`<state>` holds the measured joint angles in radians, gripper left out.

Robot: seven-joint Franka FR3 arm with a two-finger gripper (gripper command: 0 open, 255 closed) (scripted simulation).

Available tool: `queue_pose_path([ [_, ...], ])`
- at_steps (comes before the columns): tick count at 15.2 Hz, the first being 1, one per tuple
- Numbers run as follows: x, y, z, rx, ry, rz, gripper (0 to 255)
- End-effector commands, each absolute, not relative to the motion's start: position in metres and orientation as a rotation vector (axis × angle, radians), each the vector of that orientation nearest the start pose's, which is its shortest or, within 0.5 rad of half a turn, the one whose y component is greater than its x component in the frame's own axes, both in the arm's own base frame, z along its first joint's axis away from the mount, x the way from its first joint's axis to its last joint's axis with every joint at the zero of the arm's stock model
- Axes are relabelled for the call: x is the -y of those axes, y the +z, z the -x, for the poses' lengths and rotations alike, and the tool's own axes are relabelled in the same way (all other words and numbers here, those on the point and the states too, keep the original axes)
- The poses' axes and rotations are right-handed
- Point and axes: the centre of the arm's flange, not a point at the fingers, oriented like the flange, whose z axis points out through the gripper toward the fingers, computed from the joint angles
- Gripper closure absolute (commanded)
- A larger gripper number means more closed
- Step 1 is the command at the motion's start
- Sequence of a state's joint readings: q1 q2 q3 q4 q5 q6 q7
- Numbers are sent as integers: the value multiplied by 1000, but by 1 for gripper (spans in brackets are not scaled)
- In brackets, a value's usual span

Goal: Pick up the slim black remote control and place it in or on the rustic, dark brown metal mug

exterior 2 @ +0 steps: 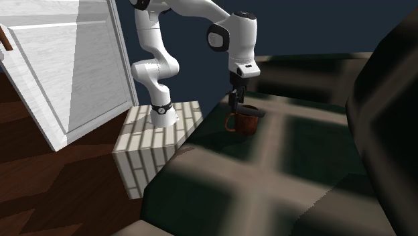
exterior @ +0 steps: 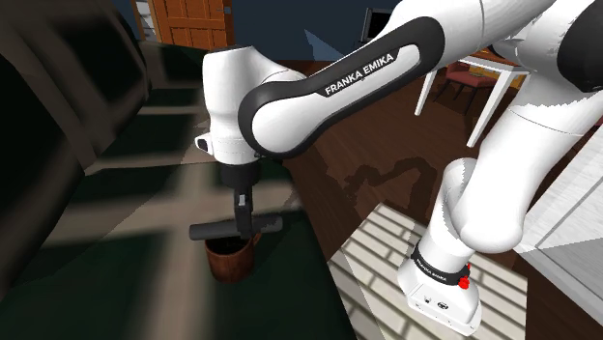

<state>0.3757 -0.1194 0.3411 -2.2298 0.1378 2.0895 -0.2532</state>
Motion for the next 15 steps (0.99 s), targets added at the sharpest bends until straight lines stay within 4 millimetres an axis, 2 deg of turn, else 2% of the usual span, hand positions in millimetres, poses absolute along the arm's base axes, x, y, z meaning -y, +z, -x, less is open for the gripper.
queue_pose_path([
  [1, -337, 418, -373, 1331, 67, 2766, 0],
  [3, -337, 418, -373, 1331, 67, 2766, 0],
  [7, -335, 467, -377, 1331, 67, 2766, 0],
  [15, -335, 467, -377, 1331, 67, 2766, 0],
])
